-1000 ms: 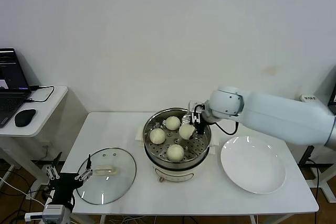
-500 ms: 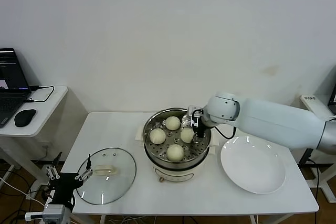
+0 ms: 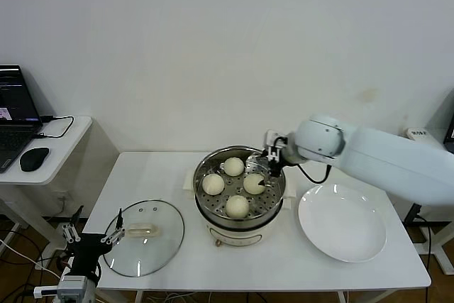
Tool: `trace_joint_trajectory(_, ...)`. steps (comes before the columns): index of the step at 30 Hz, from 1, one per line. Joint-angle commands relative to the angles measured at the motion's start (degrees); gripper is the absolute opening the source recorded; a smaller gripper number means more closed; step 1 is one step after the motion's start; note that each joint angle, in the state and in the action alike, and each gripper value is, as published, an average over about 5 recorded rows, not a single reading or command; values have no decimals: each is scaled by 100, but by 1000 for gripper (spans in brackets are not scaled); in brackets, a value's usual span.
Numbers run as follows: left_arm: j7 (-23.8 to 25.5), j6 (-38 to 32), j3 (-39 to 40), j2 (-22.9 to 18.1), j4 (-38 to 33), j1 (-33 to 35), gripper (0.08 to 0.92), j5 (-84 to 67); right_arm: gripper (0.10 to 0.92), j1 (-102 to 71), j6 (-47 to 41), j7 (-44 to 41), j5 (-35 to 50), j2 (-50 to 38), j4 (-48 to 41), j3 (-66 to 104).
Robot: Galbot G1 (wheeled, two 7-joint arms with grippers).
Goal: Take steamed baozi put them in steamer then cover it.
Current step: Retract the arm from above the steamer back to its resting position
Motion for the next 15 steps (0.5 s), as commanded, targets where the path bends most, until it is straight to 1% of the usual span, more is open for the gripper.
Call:
trace_joint_trajectory(1,-17,-50,-3,1,30,-10,823,-7,823,-2448,984,2040,570,-1761,1236,2559)
trace_joint_trajectory(5,-28,-117,-9,-24,95,-26,823,-6,823,-4585,2106,2772,236,-2063,1489,4331)
trace_joint_trajectory(9,-35,-171,29,-61,150,-40,823,5,823,-6979,3000,2971,-317,-1826,1578,6594)
trace_joint_trajectory(12,-20,-265,62,-87,209,-45,823,38,823,-8453,3702,2927,-819,-1173,1552,8054)
trace_joint_trajectory(15,3,-379,88,-106,269,-41,823,78,823,-9471,4332,2747,-1272,-195,1506,9186)
